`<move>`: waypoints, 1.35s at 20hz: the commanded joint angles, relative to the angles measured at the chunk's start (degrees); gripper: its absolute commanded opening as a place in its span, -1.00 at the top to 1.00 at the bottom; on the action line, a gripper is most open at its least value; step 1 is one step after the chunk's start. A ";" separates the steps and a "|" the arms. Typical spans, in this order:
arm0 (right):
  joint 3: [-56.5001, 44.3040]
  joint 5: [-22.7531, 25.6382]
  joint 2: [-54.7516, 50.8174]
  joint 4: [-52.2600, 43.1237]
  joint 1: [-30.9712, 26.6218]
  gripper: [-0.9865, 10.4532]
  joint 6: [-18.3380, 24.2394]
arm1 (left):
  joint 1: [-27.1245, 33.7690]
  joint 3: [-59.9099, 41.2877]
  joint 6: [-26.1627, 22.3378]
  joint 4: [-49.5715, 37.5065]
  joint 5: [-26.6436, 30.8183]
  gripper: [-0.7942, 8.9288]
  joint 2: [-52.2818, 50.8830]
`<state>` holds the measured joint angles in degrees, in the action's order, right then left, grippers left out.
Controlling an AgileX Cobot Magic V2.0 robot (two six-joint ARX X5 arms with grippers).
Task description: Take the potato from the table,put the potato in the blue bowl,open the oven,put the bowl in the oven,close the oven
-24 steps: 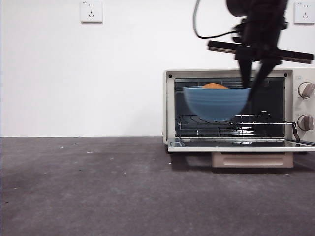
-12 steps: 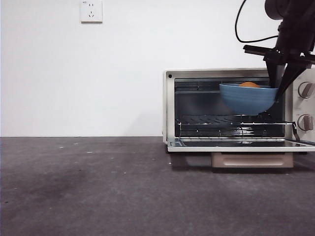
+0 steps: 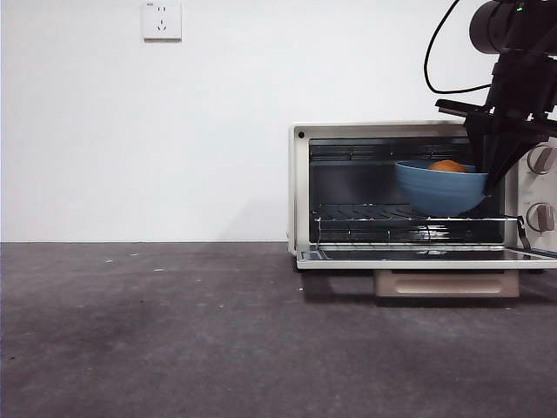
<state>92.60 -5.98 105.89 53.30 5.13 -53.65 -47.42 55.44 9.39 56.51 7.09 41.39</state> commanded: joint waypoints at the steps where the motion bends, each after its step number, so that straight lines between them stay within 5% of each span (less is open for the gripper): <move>1: 0.15 0.20 0.72 -0.94 0.00 0.85 -0.55 | -0.15 -0.31 -0.81 -0.46 -0.04 0.85 -0.13; 7: 0.13 0.02 0.72 -2.82 0.07 0.78 0.83 | -0.15 -0.31 -0.77 -0.42 -0.07 0.85 -0.13; 10: 0.15 0.44 0.72 -2.84 0.07 0.43 2.34 | -0.15 -0.31 -0.31 -0.35 -0.07 0.85 -0.13; 24: 1.73 1.95 -2.43 -1.25 0.11 0.44 8.79 | -0.15 -0.31 0.87 1.05 -1.55 0.85 -0.13; 27: 1.75 1.86 -5.86 -0.98 0.17 0.45 13.97 | -0.15 -0.31 0.61 0.98 -1.60 0.85 -0.04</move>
<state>94.13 -4.32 100.90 52.56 5.19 -42.50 -47.42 55.44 9.67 57.71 5.58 41.41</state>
